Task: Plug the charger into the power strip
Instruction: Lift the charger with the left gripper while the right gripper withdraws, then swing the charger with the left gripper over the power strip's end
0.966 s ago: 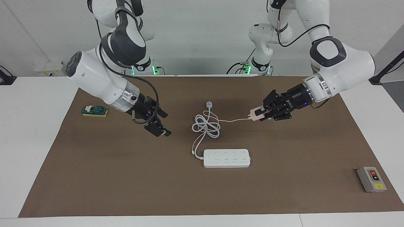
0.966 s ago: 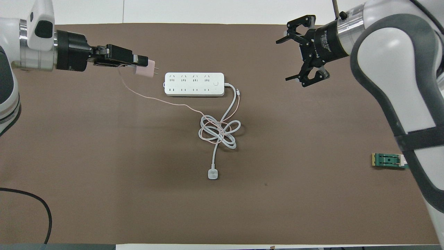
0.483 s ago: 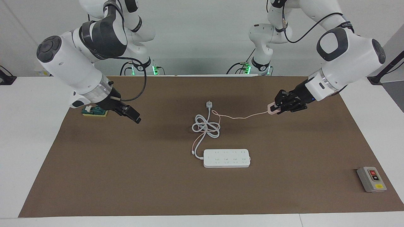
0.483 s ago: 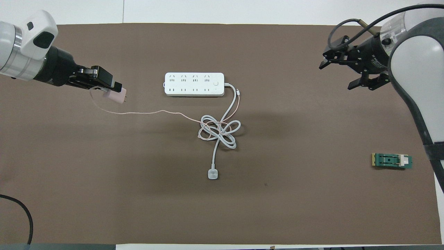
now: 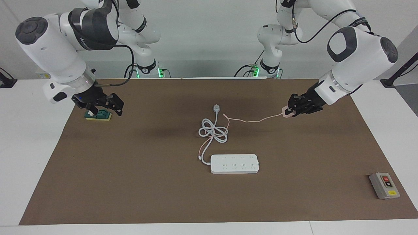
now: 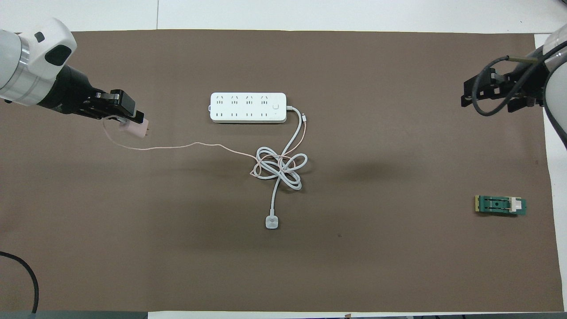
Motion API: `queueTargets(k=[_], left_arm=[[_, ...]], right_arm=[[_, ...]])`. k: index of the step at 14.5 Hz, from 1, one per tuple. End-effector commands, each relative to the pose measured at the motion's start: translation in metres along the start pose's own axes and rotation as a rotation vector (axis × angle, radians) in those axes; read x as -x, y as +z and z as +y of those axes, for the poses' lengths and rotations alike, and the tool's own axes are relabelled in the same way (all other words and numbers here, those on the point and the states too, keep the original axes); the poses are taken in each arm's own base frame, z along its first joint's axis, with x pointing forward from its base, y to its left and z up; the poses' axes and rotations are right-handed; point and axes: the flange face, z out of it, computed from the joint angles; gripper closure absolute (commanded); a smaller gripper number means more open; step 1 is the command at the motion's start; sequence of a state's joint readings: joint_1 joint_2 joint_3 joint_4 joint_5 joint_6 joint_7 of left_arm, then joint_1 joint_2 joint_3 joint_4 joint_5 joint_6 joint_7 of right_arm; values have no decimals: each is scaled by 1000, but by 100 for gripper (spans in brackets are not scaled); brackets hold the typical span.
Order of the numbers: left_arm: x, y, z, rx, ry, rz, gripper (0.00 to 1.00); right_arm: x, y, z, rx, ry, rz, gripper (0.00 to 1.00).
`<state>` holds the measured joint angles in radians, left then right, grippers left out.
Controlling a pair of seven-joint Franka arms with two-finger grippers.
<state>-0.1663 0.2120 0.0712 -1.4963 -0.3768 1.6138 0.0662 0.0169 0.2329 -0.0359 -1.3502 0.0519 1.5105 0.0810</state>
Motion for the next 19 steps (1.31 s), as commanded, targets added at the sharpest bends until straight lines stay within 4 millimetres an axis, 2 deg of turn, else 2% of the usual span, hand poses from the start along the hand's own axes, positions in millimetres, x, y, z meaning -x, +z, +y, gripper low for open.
queueTargets(k=[1,2,4,5,7,8,12,14,16,19], left_arm=[[1,-13,-4,-48,-15,34,100],[2,-12,-1,-62,-7,29,100],[3,-21,1,-149,-119,21,100],[5,-18,3,-202,-135,-4,100],[8,-10,18,-262,-103,-31,100],[11,-13,14,-258,-104,-43,100],[9,-30,12,-259,-122,-4,100],[4,-26,10,-289,-157,9,100],[-11,-24,13,-300,-247,86,100],[-28,-10,18,-278,-381,150,100]], right_arm=[[42,-14,9,55,-68,0,0],[53,-17,11,62,-69,0,0],[71,-18,12,79,-74,-11,0],[78,-18,13,97,-76,-15,0],[89,-20,15,106,-74,-16,0],[93,-21,18,105,-71,-18,0],[98,-22,19,91,-62,-46,0],[97,-23,24,86,-51,-43,0],[98,-24,24,86,-49,-41,0],[98,-24,27,86,-43,-41,0]])
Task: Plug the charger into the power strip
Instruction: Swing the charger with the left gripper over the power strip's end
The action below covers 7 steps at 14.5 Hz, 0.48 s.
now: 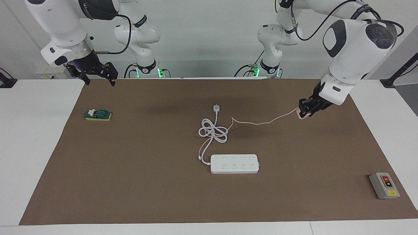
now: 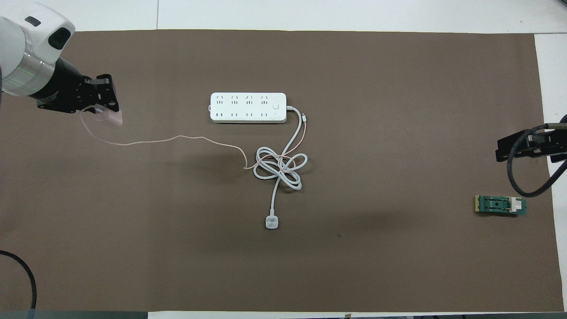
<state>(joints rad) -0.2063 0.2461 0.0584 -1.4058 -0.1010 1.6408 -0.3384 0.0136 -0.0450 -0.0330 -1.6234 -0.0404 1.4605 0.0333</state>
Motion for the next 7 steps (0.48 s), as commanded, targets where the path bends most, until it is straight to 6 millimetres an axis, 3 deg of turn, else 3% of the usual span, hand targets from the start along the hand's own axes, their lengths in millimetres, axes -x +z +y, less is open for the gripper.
queueTargets(k=[1,2,4,6,7], left_arm=[[-12,10,21,-6,-87,44,100],[-10,8,34,2,-122,63,100],[-18,17,40,7,-262,68,100],[-27,26,41,20,-641,67,100],[-32,31,46,34,-712,83,100]], right_arm=[[7,0,9,1,0,1,0],[6,-1,9,2,0,4,0],[6,-2,9,2,4,5,0],[6,-2,7,1,3,9,0],[6,-2,6,1,1,10,0]])
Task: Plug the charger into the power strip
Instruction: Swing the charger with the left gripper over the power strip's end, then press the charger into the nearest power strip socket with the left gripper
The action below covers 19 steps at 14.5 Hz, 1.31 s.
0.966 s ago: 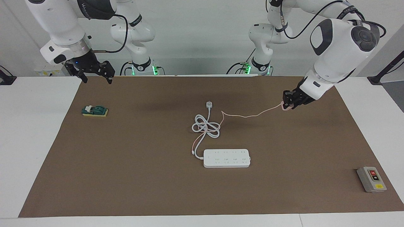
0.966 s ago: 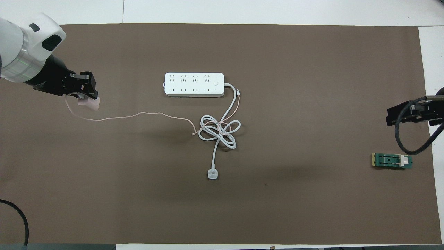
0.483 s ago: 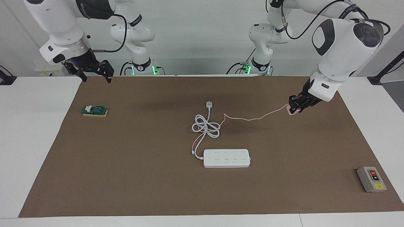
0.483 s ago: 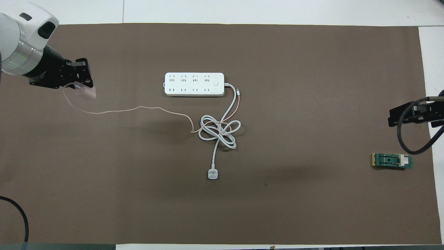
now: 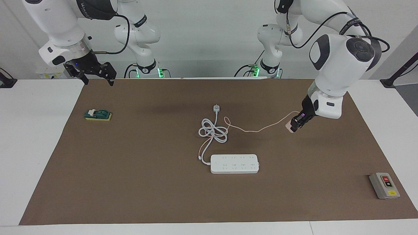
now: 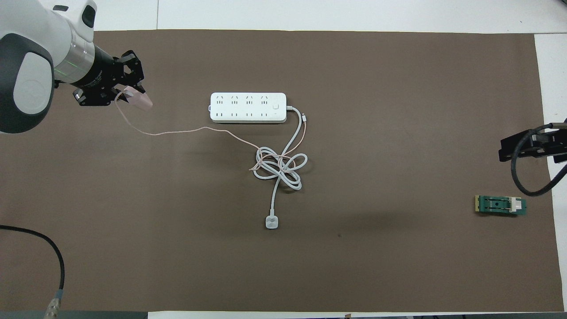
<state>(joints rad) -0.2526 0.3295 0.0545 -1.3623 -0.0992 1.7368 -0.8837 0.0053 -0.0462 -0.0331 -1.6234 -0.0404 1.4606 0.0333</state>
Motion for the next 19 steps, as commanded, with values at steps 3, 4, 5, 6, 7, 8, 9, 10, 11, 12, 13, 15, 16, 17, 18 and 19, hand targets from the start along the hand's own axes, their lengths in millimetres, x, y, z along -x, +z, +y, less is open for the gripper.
queueTargets(k=[3,4,5,6,7,8,9,10,11,12,13,15,16,17,18,19], left_arm=[[6,17,33,22,-427,40,100],[7,28,37,14,-517,36,100],[10,34,43,16,-578,39,100],[20,42,55,25,-631,46,100],[26,53,63,21,-688,53,100],[26,61,65,17,-747,58,100],[28,68,71,24,-801,63,100],[30,76,77,40,-843,67,100],[33,87,82,39,-873,70,100],[42,103,91,17,-874,103,100],[50,110,99,12,-875,142,100],[63,137,111,-16,-905,159,100],[66,145,113,-26,-905,157,100],[68,146,113,-29,-909,157,100],[71,154,115,-41,-904,158,100],[70,155,114,-42,-904,158,100]], right_arm=[[4,-2,1,4,-4,18,0],[4,-4,2,2,-1,24,0],[5,-6,1,2,-2,29,0],[8,-10,2,1,4,38,0],[8,-11,2,1,12,41,0],[8,-12,2,-1,12,47,0],[7,-13,2,-2,13,60,0],[6,-14,2,-2,13,69,0],[6,-13,1,-2,12,67,0],[5,-13,1,-2,12,69,0],[5,-14,1,-2,12,72,0],[5,-14,1,-2,12,70,0],[5,-14,1,-2,10,70,0],[5,-13,2,0,10,69,0],[5,-13,2,0,10,69,0],[5,-14,2,0,10,71,0]])
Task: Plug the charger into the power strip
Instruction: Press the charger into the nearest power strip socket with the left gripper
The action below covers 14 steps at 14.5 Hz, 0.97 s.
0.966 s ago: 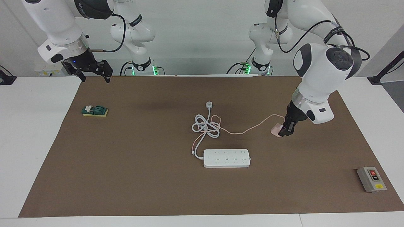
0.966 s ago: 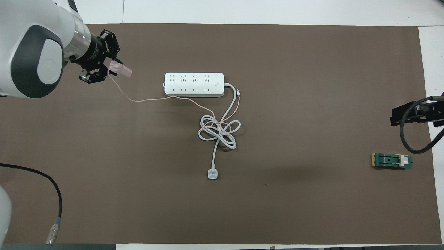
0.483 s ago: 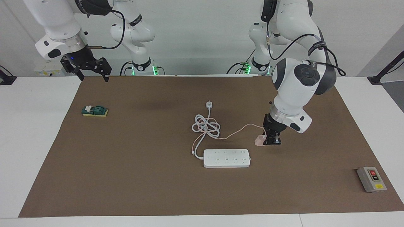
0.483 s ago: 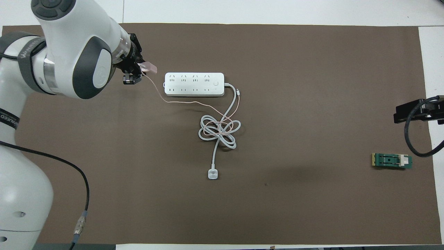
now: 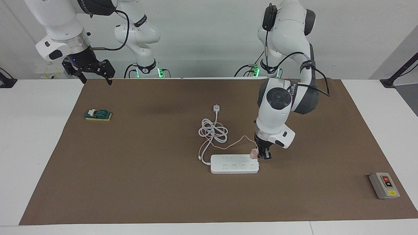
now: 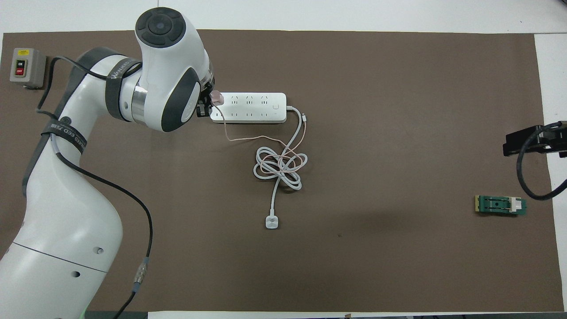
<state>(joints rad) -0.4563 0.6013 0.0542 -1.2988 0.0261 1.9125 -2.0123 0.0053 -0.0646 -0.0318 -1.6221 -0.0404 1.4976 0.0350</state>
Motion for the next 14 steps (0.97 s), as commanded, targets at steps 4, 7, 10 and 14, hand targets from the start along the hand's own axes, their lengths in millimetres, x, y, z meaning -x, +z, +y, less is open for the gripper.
queueTargets(k=[4,7,10,14], left_arm=[[-1,16,9,3,11,32,100],[-5,22,11,-6,55,34,100],[-6,29,12,-16,65,38,100],[-7,31,10,-34,79,36,100]], right_arm=[[3,-1,1,3,8,12,0],[3,-1,1,3,6,14,0],[3,-1,1,3,6,12,0],[3,-6,3,2,6,25,0]])
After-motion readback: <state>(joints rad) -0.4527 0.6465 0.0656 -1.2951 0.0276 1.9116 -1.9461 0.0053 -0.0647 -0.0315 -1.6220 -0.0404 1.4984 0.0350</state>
